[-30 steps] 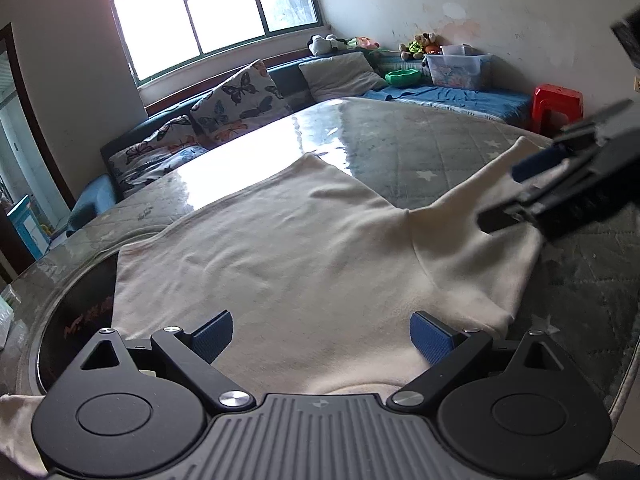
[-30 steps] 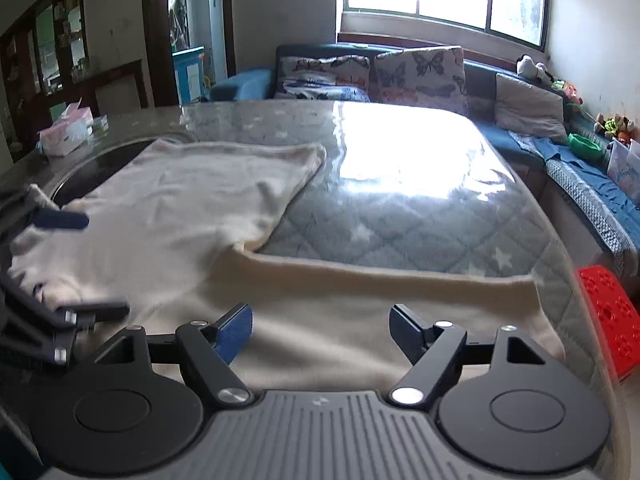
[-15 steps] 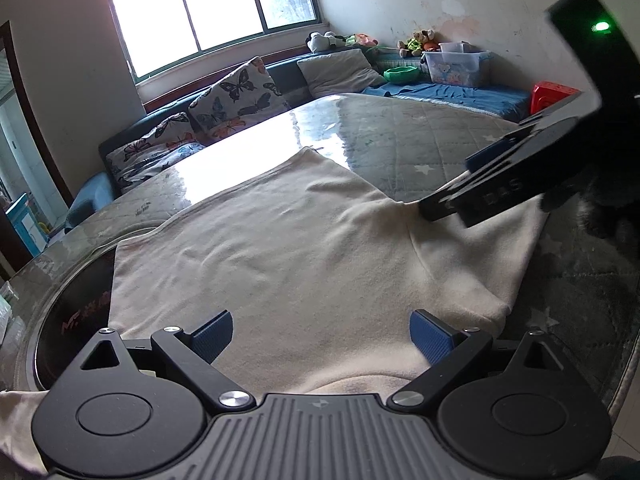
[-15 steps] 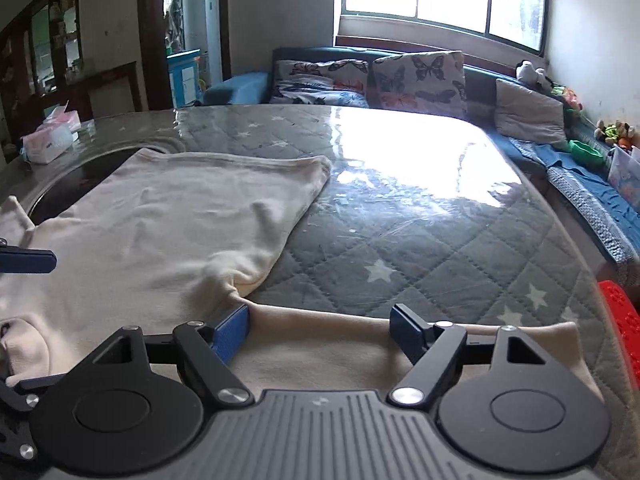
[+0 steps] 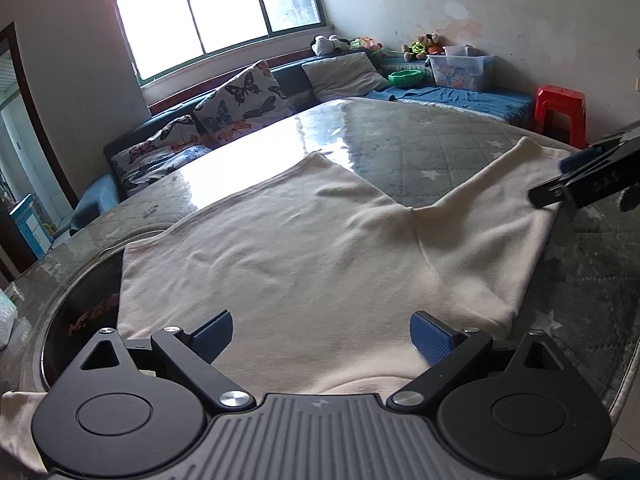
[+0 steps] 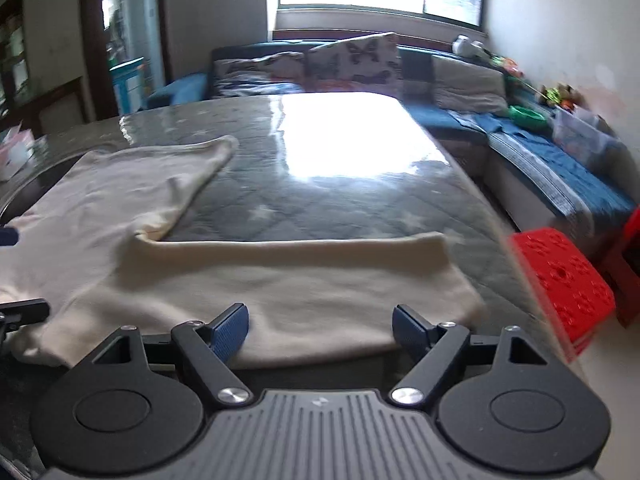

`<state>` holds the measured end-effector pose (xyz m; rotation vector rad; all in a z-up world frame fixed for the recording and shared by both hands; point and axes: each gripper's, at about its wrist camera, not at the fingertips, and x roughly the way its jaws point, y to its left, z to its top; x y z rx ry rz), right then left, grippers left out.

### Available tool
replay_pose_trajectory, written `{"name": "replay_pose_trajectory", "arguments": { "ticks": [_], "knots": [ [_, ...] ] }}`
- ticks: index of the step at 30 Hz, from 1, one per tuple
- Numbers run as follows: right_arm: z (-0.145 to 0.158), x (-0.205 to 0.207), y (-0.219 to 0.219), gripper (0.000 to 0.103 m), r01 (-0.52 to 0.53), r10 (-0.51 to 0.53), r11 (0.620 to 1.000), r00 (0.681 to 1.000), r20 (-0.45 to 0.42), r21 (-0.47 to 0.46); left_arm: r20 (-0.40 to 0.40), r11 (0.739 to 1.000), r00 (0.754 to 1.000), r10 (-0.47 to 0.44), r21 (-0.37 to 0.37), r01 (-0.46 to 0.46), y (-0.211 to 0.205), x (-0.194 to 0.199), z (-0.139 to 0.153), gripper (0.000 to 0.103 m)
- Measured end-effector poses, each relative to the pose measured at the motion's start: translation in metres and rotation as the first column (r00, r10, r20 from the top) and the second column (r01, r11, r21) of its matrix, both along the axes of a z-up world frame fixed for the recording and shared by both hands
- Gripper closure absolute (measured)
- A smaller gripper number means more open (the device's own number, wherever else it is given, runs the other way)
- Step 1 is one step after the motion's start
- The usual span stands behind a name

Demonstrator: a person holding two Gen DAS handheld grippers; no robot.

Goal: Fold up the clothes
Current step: 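Press the flattened sweatshirt with both open grippers near each other, then move the open right gripper to the edge of a sweatshirt sleeve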

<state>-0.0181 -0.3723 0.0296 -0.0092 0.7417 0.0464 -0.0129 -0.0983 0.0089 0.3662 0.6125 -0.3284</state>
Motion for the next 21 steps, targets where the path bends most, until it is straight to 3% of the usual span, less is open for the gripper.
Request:
{"name": "replay_pose_trajectory", "arguments": {
  "ticks": [8,14,21],
  "knots": [
    [0.001,-0.002,-0.029,0.022,0.121,-0.121,0.993,0.992,0.02,-0.007,0.015,0.998,0.998,0.061,0.001,-0.061,0.024,-0.005,0.006,0.006],
    [0.007,-0.008,-0.012,0.022,0.052,-0.05,0.998,0.998,0.04,-0.035,0.009,0.99,0.99,0.143,0.004,-0.143,0.058,-0.018,0.006,0.006],
    [0.019,-0.01,0.031,0.022,-0.106,0.107,0.994,0.993,0.058,-0.026,0.0,0.989,0.989,0.146,0.007,-0.146,0.076,-0.036,0.001,0.006]
  ]
}}
